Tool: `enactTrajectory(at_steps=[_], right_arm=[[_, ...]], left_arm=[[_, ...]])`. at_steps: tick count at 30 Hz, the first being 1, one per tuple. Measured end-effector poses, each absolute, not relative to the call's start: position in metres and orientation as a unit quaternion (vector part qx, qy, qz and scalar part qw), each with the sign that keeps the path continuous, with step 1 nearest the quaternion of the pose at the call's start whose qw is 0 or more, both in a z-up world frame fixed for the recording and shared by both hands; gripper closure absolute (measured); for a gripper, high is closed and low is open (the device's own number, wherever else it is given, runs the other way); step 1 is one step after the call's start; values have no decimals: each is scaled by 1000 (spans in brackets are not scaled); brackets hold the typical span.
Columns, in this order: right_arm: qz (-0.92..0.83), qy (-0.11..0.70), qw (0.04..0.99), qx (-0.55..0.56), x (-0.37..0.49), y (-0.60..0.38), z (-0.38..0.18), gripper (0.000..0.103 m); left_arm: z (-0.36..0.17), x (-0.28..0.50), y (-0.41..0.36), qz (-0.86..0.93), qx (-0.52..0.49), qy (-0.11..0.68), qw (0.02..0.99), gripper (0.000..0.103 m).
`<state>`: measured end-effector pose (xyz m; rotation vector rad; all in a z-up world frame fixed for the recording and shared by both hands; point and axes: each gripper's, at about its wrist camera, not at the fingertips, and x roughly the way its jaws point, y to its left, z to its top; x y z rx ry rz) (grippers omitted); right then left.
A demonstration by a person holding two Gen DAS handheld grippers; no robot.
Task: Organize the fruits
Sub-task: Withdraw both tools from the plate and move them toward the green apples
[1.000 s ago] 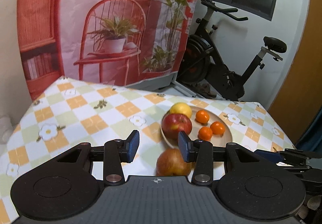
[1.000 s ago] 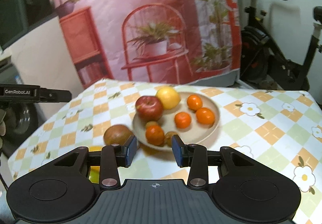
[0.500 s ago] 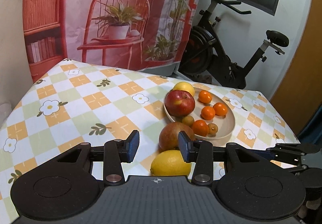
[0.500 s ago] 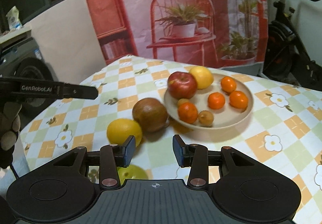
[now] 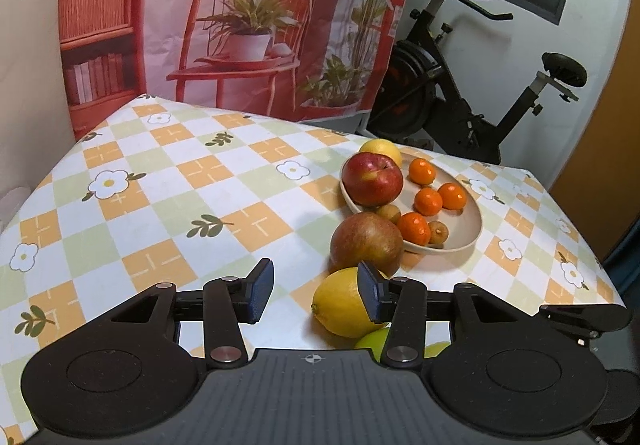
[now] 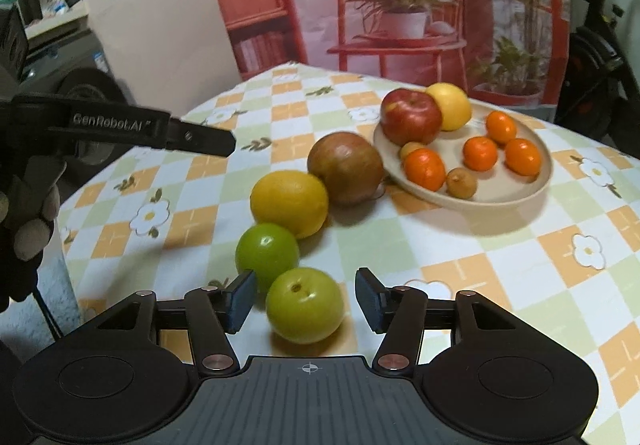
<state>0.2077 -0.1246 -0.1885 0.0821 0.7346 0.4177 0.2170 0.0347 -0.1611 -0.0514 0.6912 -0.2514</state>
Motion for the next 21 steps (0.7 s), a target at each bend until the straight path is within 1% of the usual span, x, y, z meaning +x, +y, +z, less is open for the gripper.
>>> enactTrajectory(at_steps=[2, 12, 21], right_arm=[[202, 361, 909, 39, 209, -123, -193, 52], [219, 367, 903, 41, 212, -124, -206, 53], [227, 357, 905, 41, 208, -129, -213, 59]], left_arm=[[-163, 218, 34, -122, -24, 341, 932, 46], [-171, 218, 37, -113, -25, 346, 931, 46], [-173, 217, 32, -117, -24, 346, 931, 45]])
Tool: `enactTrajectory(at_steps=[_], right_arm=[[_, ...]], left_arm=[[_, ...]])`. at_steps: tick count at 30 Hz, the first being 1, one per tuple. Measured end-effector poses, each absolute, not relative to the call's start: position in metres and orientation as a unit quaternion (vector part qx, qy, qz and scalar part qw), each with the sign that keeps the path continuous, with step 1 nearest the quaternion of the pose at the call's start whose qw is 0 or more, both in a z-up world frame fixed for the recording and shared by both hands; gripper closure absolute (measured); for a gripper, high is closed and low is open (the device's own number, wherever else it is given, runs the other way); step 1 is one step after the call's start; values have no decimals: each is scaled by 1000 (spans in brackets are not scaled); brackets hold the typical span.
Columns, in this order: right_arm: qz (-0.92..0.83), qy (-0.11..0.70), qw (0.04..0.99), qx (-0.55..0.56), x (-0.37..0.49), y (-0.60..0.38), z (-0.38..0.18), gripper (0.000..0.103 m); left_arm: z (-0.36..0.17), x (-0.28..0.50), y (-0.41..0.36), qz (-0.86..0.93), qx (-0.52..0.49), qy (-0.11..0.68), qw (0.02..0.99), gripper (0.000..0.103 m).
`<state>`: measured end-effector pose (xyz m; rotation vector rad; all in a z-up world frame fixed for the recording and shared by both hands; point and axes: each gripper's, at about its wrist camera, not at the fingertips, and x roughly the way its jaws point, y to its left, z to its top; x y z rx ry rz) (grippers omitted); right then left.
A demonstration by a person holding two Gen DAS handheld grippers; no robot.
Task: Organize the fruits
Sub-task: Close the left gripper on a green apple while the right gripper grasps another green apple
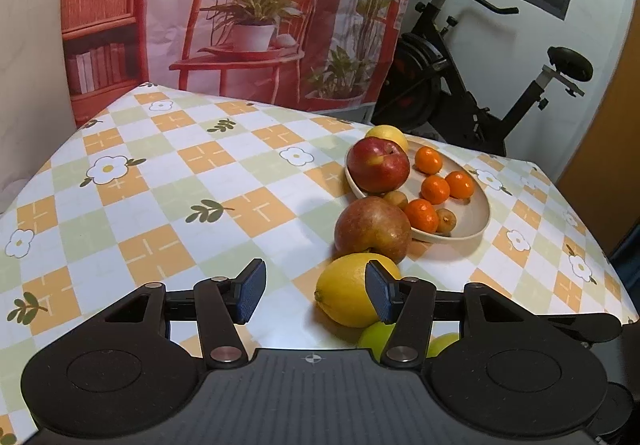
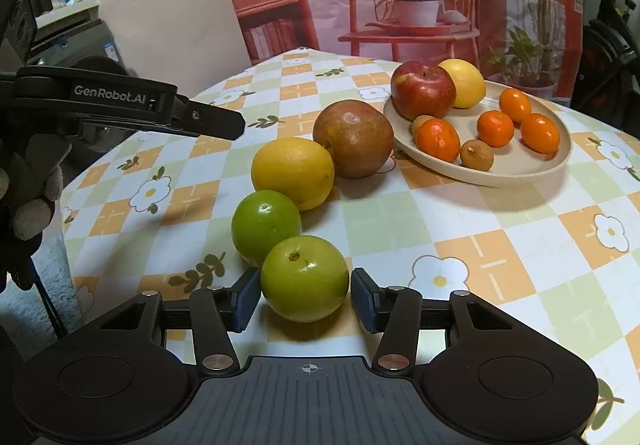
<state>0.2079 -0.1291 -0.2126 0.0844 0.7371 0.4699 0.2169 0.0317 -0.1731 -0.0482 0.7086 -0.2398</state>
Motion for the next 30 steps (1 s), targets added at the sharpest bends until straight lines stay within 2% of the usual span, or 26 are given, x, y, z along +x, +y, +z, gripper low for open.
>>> enactTrajectory(at_steps=[18, 30], right_arm=[[134, 291, 943, 90, 206, -183, -205, 59], [123, 290, 942, 114, 203, -197, -213, 59]], left_arm=[[-182, 213, 11, -154, 3, 366, 918, 45], [-199, 219, 3, -174, -9, 407, 897, 43]])
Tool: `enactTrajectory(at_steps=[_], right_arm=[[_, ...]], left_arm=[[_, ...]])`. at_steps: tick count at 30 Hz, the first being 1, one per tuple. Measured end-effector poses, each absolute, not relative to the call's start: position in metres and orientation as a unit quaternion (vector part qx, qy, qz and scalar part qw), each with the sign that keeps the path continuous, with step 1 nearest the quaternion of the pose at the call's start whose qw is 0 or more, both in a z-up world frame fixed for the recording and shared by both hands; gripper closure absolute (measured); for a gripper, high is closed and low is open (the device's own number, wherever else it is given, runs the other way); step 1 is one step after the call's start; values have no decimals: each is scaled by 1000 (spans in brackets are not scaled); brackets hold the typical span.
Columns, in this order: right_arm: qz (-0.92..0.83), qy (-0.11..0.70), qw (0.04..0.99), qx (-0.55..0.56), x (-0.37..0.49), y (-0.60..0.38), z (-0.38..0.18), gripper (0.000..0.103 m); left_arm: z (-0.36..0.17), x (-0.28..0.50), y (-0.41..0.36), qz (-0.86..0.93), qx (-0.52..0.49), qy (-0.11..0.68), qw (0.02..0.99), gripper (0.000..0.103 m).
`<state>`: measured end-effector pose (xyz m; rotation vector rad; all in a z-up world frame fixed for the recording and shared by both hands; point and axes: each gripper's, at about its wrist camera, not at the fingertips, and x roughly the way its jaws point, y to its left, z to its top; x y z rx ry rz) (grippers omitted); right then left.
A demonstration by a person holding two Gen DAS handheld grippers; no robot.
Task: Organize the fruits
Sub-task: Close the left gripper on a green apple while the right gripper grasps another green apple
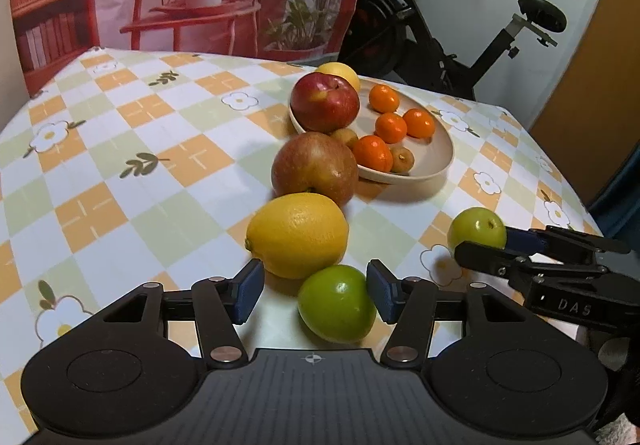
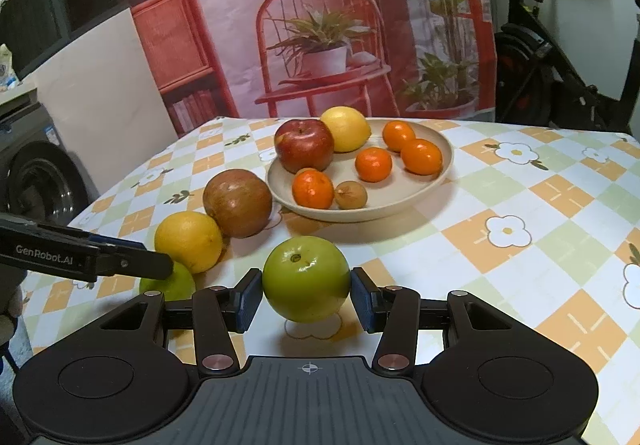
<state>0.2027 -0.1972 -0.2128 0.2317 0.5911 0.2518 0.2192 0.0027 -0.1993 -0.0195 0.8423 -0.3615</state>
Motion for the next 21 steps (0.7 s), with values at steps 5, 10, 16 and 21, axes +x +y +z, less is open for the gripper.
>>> enactTrajectory(at_steps=[5, 10, 16, 21], right_arm=[[127, 292, 941, 113, 202, -195, -213, 59], [126, 291, 941, 116, 201, -195, -214, 59], [123, 291, 941, 122, 199, -198, -215, 59], [123, 291, 941, 124, 198, -199, -216, 59]], left_arm=[[-202, 222, -1, -182, -15, 413, 892, 42], [-205, 222, -6, -192, -15, 419, 887, 42], [-208, 222, -7, -197, -25, 424, 884, 42], [-211, 224, -7, -202, -33, 430, 879, 42]])
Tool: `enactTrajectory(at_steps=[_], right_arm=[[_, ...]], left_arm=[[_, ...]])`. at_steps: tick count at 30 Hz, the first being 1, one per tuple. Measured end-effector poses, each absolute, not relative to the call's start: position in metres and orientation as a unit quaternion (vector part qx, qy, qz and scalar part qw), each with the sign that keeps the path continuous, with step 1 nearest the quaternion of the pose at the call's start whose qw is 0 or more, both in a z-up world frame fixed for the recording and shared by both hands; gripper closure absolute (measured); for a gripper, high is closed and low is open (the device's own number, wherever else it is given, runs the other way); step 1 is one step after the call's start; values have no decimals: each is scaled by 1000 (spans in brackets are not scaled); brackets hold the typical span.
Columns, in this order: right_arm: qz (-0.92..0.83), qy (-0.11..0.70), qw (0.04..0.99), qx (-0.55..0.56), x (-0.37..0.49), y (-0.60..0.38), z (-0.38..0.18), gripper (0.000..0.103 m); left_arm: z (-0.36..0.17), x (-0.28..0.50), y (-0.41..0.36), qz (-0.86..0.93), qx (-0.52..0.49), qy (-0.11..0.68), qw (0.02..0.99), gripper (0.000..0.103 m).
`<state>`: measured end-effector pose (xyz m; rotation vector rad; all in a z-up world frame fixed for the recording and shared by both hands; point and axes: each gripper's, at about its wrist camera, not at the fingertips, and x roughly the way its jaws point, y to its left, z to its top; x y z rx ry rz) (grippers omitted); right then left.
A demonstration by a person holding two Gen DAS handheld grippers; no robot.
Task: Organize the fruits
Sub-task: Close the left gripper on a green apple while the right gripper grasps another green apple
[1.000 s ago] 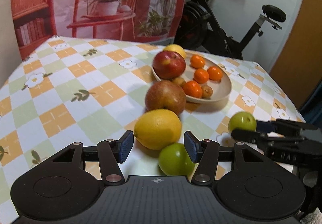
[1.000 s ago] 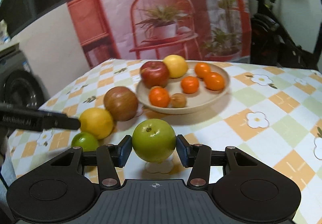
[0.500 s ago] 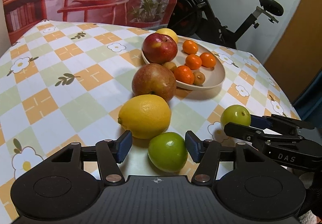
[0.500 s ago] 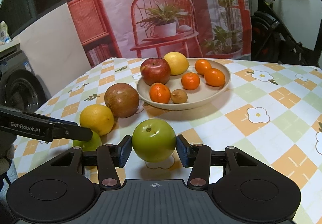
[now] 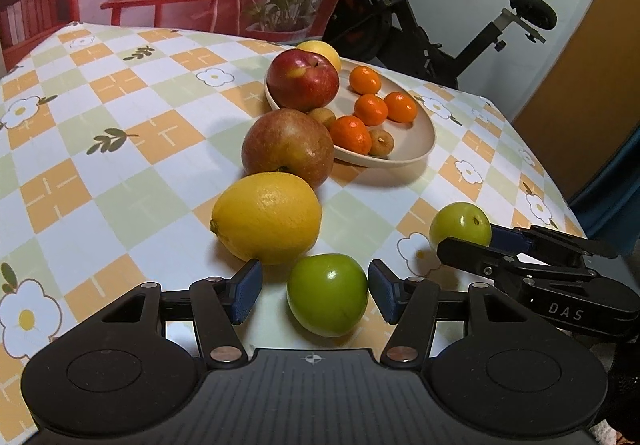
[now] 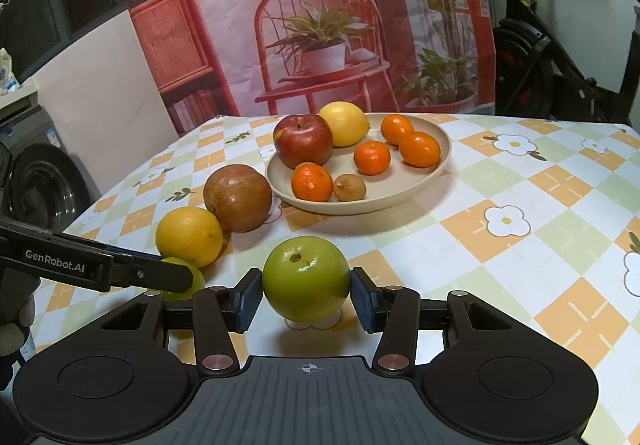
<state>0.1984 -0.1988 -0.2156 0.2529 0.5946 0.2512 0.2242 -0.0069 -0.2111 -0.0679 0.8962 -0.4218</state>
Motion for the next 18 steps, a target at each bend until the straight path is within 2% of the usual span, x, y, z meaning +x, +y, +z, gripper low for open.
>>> enactTrajectory(at_steps=[10, 16, 18], right_arm=[[117, 290, 941, 127, 196, -202, -216, 59], [113, 290, 941, 129, 193, -205, -216, 59], [112, 290, 942, 129, 192, -205, -216, 59]], left_arm=[[-217, 224, -12, -213, -37, 441, 871, 43], [-220, 226, -14, -223, -45, 443, 867, 49], [-221, 226, -16, -229, -45, 443, 865, 54]])
